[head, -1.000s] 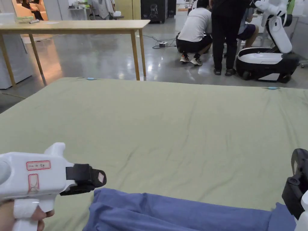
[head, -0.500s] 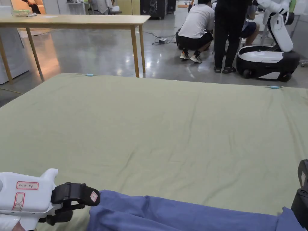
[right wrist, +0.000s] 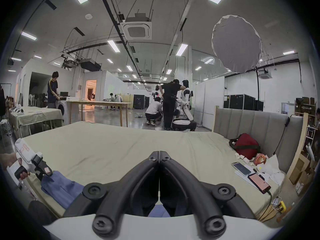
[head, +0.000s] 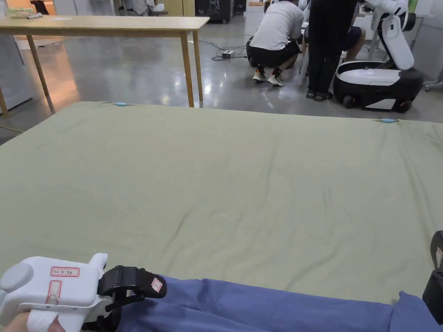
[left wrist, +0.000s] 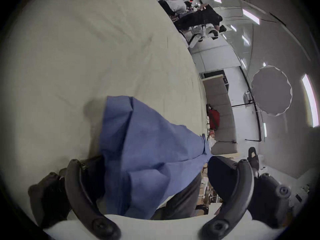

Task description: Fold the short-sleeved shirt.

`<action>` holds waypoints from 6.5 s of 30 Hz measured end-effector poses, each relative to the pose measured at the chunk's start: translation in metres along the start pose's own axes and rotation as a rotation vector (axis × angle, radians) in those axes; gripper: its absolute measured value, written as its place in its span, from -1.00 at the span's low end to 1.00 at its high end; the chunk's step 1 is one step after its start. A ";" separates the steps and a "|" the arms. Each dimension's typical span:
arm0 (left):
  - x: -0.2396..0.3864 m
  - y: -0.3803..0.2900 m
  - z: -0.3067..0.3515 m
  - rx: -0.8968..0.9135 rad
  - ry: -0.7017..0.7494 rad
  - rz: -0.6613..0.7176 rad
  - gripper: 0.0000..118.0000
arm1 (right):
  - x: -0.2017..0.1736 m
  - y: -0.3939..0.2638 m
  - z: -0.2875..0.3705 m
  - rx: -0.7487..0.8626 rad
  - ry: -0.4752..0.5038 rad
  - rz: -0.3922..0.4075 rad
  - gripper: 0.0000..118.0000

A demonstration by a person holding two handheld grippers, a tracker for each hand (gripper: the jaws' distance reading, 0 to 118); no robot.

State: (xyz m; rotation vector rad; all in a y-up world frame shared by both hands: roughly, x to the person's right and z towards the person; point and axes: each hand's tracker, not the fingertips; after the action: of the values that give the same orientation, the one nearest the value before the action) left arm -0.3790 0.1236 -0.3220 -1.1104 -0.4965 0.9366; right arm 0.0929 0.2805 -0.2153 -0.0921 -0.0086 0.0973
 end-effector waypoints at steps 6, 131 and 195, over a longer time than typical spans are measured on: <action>-0.003 0.011 0.001 0.011 0.144 -0.001 -0.80 | 0.004 -0.001 0.002 0.001 0.016 -0.008 -0.99; 0.077 -0.021 0.071 0.178 0.283 -0.193 -0.82 | 0.073 -0.014 -0.006 -0.055 -0.026 0.017 -0.99; 0.149 -0.054 -0.090 -0.022 0.052 -0.304 -0.98 | 0.046 -0.131 -0.127 -0.733 0.862 -0.756 -0.99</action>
State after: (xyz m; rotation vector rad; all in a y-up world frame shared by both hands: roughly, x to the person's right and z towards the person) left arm -0.2105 0.1923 -0.3236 -1.0412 -0.6145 0.6367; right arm 0.1529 0.1439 -0.3296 -0.8472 0.7822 -0.7151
